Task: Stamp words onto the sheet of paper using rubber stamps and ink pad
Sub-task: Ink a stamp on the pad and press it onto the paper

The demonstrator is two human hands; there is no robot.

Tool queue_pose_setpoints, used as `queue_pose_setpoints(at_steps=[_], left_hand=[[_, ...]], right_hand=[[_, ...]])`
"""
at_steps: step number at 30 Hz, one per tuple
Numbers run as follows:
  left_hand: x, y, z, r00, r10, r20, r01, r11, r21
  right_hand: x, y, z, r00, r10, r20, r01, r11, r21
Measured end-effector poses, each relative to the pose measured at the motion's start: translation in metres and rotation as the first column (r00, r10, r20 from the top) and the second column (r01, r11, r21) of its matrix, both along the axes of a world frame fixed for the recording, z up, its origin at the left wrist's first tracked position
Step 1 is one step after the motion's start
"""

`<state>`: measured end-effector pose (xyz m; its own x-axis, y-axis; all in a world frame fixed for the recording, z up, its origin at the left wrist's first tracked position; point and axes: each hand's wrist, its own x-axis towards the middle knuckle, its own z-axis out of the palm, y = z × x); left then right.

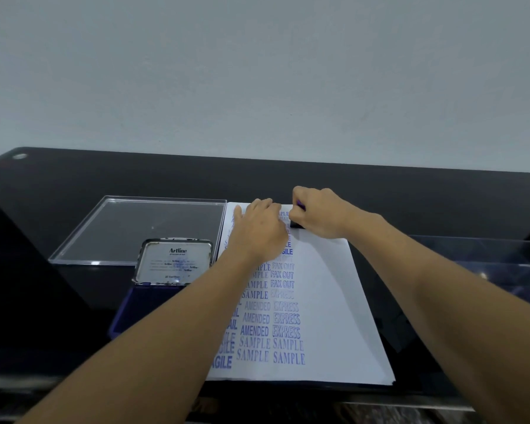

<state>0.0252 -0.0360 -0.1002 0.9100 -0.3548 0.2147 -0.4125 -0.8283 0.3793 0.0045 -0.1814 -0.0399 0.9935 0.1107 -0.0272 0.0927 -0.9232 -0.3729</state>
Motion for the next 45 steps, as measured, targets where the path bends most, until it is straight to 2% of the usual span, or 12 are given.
queue_pose_setpoints(at_steps=[21, 45], left_hand=[[-0.004, 0.001, 0.001, 1.000, 0.000, 0.018, -0.001, 1.000, 0.016], [-0.004, 0.001, 0.000, 1.000, 0.007, 0.017, -0.007, 1.000, 0.007]], right_hand=[[-0.007, 0.000, -0.005, 0.996, 0.064, 0.054, -0.066, 0.998, 0.026], [0.001, -0.001, -0.004, 0.999, 0.035, 0.016, -0.036, 0.999, 0.022]])
